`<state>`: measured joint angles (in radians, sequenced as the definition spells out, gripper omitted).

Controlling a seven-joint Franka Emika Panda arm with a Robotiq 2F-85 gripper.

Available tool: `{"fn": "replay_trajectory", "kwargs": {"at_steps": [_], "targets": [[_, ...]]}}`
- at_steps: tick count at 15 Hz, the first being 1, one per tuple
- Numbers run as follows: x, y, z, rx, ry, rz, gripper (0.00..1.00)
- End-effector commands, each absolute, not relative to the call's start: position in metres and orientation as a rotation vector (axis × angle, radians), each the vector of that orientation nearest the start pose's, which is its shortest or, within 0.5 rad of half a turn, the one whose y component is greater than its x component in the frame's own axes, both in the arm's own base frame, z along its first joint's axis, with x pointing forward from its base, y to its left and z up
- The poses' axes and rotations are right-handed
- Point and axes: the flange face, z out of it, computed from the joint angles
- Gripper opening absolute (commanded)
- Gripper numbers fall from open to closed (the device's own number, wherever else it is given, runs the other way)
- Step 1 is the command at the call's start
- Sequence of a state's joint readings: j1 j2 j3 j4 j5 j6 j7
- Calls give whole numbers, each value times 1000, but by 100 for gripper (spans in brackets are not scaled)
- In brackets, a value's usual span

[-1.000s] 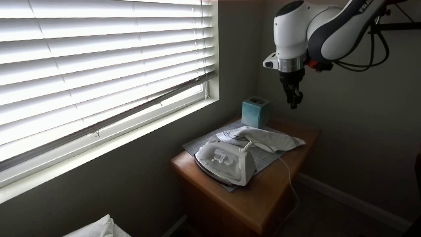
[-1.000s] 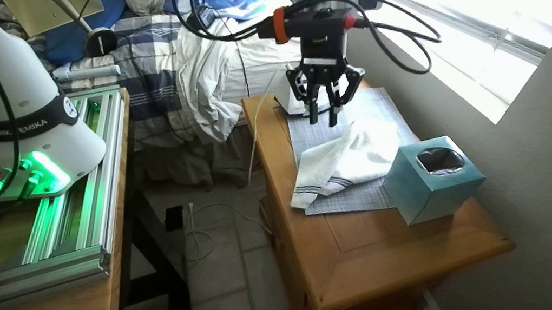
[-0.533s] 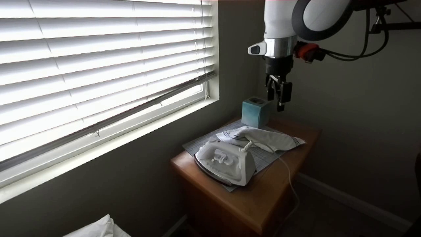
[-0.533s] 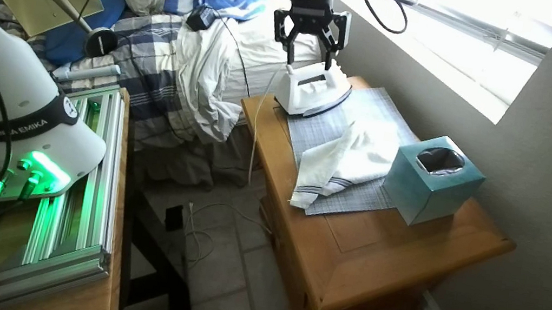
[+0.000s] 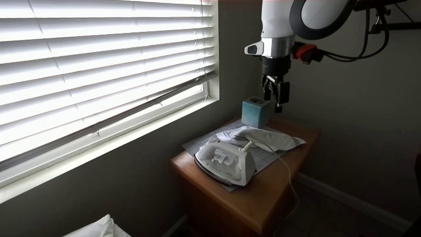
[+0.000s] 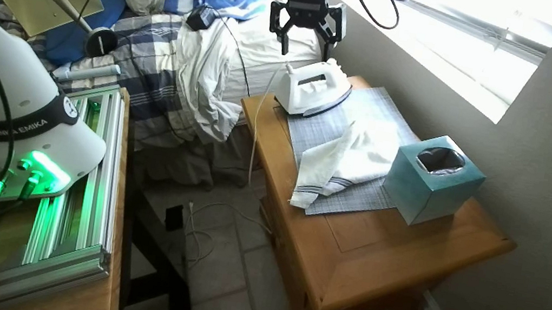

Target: Partially unfold the towel

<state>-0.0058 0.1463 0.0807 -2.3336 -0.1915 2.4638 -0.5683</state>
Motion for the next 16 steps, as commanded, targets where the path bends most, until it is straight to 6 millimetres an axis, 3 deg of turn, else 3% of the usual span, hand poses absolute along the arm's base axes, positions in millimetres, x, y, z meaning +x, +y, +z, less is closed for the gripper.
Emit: {"fn": "replay_trajectory", "kwargs": {"at_steps": [1,5,13,15,16], "targets": [[516,49,258,-3134,-1246,96,100],[510,65,210,-3301,-1166,258,100],[490,76,109,-3548,-465,453,100],[496,67,94,-3571,-269,438,100],[483,73,110,-3541,-443,460,100]]}}
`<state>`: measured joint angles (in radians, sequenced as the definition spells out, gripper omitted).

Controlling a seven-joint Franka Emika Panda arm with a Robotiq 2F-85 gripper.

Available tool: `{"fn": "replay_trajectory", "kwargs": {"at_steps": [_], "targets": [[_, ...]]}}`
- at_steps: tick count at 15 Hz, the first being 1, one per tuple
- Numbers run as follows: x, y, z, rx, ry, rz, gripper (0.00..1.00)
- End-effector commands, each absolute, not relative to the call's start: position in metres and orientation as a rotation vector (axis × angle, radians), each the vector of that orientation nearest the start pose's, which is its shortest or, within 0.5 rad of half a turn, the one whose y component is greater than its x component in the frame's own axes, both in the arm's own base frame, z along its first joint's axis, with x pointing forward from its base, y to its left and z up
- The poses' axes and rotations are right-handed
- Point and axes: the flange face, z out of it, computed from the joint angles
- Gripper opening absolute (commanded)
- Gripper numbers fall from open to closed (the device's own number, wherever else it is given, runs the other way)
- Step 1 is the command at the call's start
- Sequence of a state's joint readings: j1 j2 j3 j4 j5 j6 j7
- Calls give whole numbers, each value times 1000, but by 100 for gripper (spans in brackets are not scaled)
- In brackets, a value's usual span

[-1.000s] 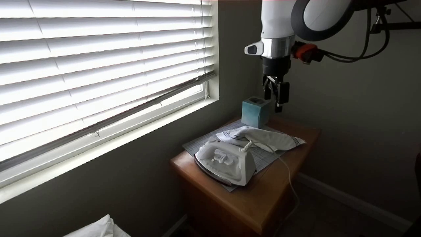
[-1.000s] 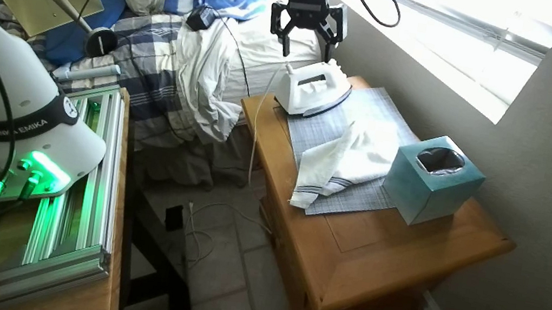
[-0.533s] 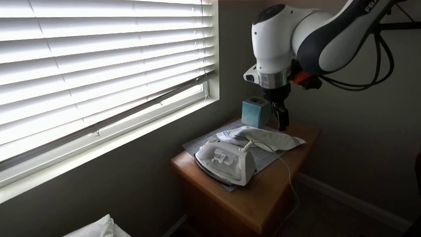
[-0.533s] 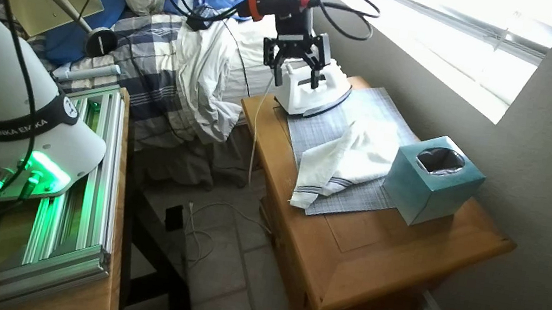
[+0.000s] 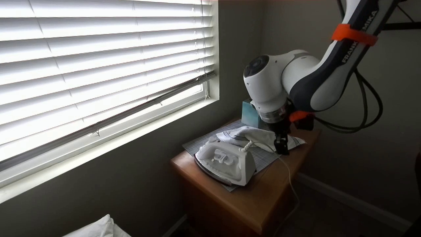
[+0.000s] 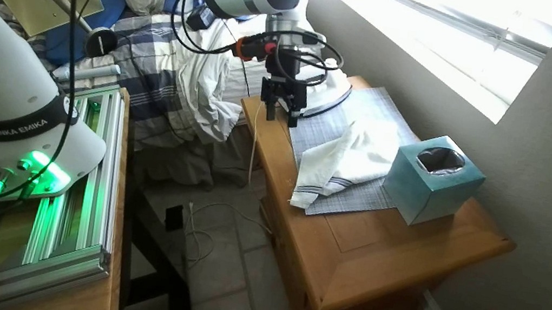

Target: Partially unfold the towel

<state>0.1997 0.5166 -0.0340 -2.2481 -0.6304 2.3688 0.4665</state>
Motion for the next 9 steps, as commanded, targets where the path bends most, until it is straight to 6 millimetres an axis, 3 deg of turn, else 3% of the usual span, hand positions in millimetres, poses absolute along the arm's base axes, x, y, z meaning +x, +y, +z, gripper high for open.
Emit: {"fn": "replay_trajectory", "kwargs": {"at_steps": [1,8,9], "targets": [[485,69,102,-3555,-383,464,100],[493,65,95,-3570,-315,455,100],[498,62,87,-3614,-251,474,100]]}}
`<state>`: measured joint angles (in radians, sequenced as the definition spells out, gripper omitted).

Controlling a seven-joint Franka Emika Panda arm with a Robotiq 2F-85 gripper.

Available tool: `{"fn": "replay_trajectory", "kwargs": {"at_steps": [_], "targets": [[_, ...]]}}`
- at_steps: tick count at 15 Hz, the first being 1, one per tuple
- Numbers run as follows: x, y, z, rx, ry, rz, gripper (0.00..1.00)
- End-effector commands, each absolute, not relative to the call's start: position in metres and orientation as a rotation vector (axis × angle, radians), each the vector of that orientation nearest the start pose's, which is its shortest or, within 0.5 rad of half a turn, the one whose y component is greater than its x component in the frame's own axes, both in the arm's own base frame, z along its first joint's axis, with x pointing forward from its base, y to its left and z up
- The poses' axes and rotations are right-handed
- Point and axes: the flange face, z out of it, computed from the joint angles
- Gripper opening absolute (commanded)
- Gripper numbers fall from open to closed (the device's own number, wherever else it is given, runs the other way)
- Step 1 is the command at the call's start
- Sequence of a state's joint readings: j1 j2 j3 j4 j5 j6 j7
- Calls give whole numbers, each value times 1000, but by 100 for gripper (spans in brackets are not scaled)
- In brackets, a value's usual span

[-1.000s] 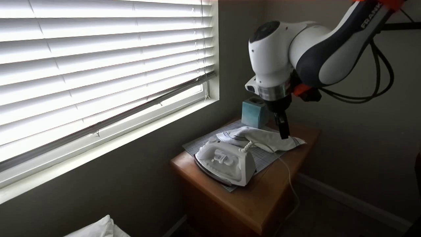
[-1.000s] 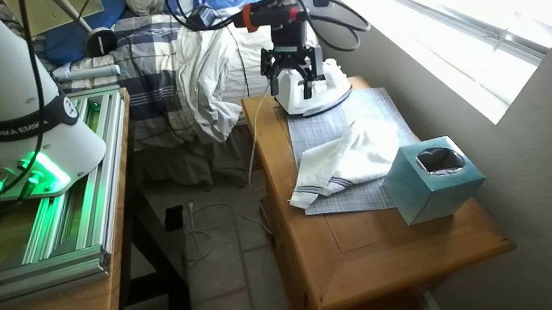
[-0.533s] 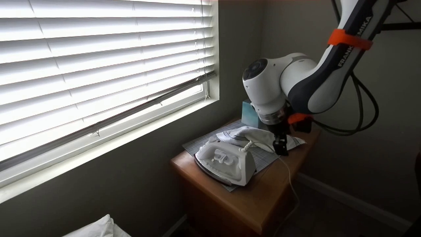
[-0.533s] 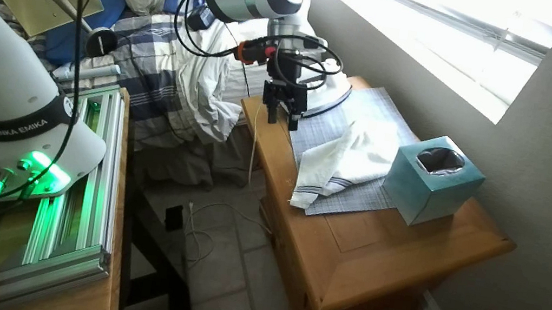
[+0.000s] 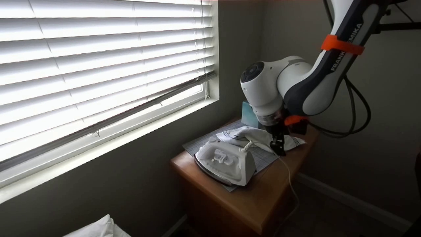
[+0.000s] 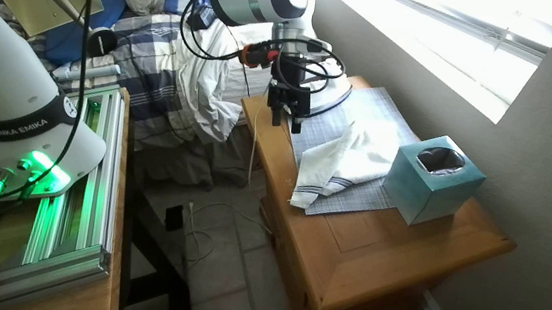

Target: Partially unfold the towel

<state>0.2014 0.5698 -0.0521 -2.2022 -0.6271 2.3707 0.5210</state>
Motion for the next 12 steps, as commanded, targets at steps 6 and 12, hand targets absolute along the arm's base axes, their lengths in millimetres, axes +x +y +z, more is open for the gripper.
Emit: {"fn": "replay_trajectory", "kwargs": {"at_steps": [6,12], "targets": [[517,74,51,-3665,-10,430,100],[542,74,36,-3676,267,147,100]]}}
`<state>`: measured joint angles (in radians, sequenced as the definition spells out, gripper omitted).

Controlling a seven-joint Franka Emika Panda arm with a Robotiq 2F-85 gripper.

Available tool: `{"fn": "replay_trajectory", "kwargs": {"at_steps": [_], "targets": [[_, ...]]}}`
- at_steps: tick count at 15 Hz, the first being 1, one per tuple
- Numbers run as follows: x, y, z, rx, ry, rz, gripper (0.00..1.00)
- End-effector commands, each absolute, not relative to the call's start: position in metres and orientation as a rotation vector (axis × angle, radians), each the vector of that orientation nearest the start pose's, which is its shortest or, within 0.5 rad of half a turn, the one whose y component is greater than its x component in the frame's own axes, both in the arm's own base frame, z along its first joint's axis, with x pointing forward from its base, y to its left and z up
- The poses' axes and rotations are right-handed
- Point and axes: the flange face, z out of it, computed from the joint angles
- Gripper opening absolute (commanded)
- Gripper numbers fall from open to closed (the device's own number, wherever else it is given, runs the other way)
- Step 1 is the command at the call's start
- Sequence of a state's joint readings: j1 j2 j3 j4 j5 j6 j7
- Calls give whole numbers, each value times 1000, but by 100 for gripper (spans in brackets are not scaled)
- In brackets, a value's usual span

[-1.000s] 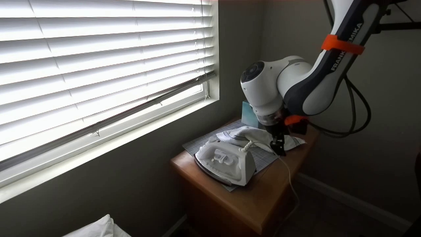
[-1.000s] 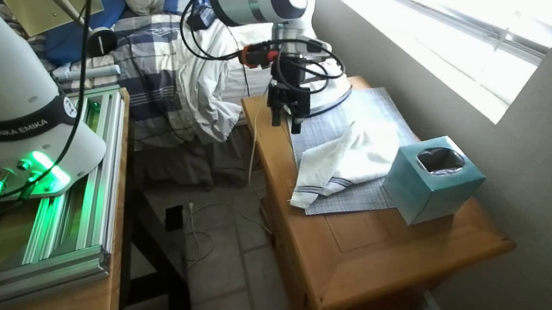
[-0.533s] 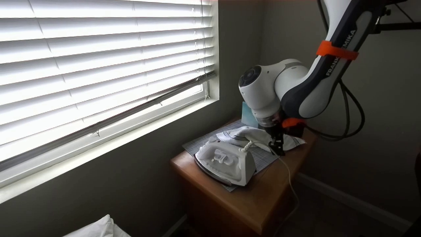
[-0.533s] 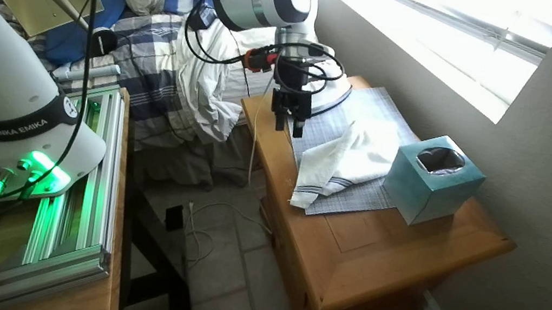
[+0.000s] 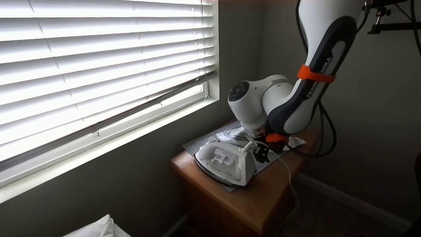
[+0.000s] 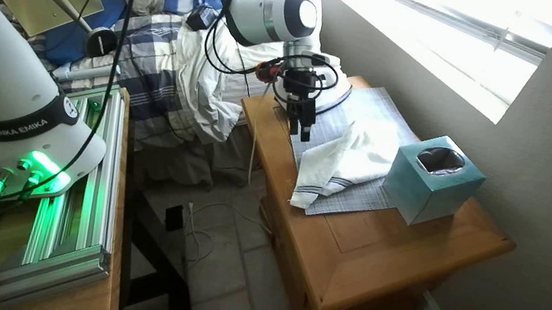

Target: Partially unfold the towel

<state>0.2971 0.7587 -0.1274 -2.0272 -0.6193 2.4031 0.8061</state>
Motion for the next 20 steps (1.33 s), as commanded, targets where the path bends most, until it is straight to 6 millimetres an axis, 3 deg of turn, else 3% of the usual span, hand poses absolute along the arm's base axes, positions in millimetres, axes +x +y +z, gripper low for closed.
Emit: {"fn": "replay_trajectory", "kwargs": {"at_steps": [1,8,10,11,20], "targets": [[545,70,35,2589,-221,-78,100],[558,43,25,2549,-326,81,97],[559,40,23,2541,-336,99,83],[559,40,22,2541,-337,99,69],[557,40,25,2537,-303,100,5]]}}
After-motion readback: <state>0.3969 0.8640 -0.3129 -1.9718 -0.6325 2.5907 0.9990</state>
